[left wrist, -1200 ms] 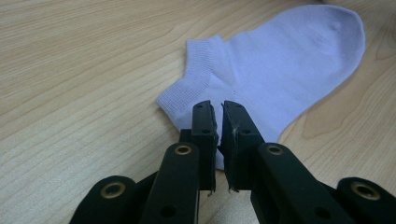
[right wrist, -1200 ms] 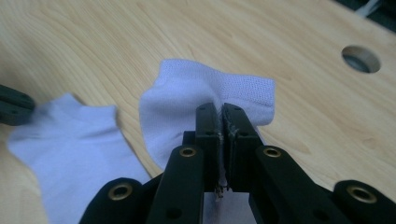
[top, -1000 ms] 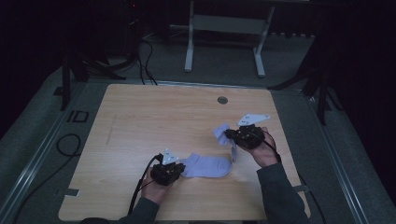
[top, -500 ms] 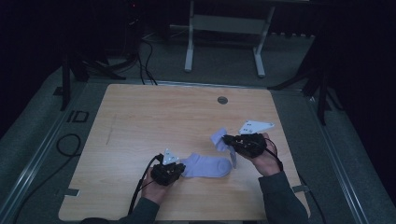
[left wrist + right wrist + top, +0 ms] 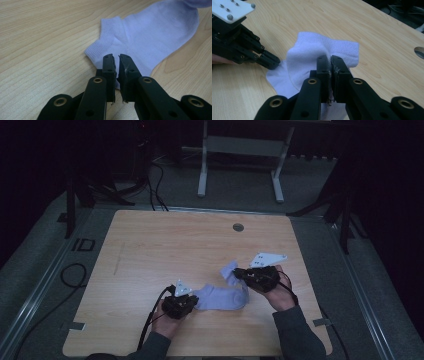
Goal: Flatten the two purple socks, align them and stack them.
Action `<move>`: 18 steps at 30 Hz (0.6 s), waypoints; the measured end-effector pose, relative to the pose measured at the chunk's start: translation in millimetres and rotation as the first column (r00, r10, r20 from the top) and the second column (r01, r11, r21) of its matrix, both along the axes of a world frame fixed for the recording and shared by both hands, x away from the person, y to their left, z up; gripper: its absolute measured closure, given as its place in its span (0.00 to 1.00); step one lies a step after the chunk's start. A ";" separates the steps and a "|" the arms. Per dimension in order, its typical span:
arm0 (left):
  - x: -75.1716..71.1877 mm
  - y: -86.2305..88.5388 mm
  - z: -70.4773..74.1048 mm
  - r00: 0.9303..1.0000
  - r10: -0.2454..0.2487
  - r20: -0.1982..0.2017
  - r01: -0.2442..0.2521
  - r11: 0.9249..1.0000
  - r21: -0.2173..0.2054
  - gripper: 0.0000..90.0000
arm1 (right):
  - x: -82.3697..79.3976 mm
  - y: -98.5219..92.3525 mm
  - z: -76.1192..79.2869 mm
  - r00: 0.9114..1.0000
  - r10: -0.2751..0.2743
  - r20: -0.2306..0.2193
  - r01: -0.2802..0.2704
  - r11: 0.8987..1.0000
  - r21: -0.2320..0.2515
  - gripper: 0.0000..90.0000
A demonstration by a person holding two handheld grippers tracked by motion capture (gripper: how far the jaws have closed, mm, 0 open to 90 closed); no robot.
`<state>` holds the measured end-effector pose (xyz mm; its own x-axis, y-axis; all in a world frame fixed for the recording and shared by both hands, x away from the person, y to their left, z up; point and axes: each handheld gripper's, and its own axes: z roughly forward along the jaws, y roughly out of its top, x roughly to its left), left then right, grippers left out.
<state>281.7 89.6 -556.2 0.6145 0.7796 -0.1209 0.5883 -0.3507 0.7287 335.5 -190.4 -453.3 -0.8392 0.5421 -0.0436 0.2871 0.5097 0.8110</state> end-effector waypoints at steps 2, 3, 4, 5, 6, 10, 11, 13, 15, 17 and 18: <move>-0.1 -0.3 -0.4 1.000 0.000 0.001 0.000 1.000 0.002 0.93 | 0.1 1.5 -2.1 1.000 0.002 -0.002 -0.002 1.000 -0.009 0.95; 0.0 -0.5 -0.7 1.000 -0.001 0.002 0.001 1.000 0.003 0.93 | 0.3 1.9 -3.2 1.000 0.003 -0.004 -0.003 1.000 -0.013 0.95; 0.1 -0.7 -1.0 1.000 -0.002 0.000 0.002 1.000 0.005 0.93 | 0.5 2.3 -4.2 1.000 0.004 -0.003 -0.004 1.000 -0.014 0.95; 0.1 -1.2 -1.5 1.000 -0.003 -0.003 0.003 1.000 0.006 0.93 | 0.7 2.4 -4.9 1.000 0.004 -0.005 -0.004 1.000 -0.012 0.95; 0.1 -1.5 -1.9 1.000 -0.002 -0.003 0.002 1.000 0.007 0.93 | 0.8 2.4 -6.2 1.000 0.003 -0.008 -0.003 1.000 -0.010 0.95; 0.1 -2.7 -3.0 1.000 -0.007 -0.007 0.007 1.000 0.013 0.93 | 0.7 2.7 -10.3 1.000 0.003 -0.017 -0.003 1.000 -0.009 0.95; 0.3 -3.1 -3.4 1.000 -0.006 -0.008 0.007 1.000 0.016 0.93 | 0.8 2.9 -11.1 1.000 0.002 -0.018 -0.003 1.000 -0.009 0.95; 0.5 -3.0 -3.8 1.000 -0.004 -0.013 0.004 1.000 0.020 0.93 | 0.9 3.5 -13.4 1.000 0.001 -0.025 -0.001 1.000 -0.008 0.95; 0.8 -2.8 -4.1 1.000 -0.002 -0.016 0.002 1.000 0.020 0.93 | 1.1 4.3 -15.8 1.000 0.002 -0.029 -0.002 1.000 -0.006 0.95; 0.8 -2.6 -4.0 1.000 -0.001 -0.016 0.001 1.000 0.019 0.93 | 1.2 4.9 -17.2 1.000 0.002 -0.031 -0.002 1.000 -0.003 0.95; 0.7 -2.4 -3.6 1.000 0.000 -0.014 0.001 1.000 0.018 0.93 | 1.3 5.8 -18.7 0.999 -0.001 -0.033 0.001 1.000 0.000 0.95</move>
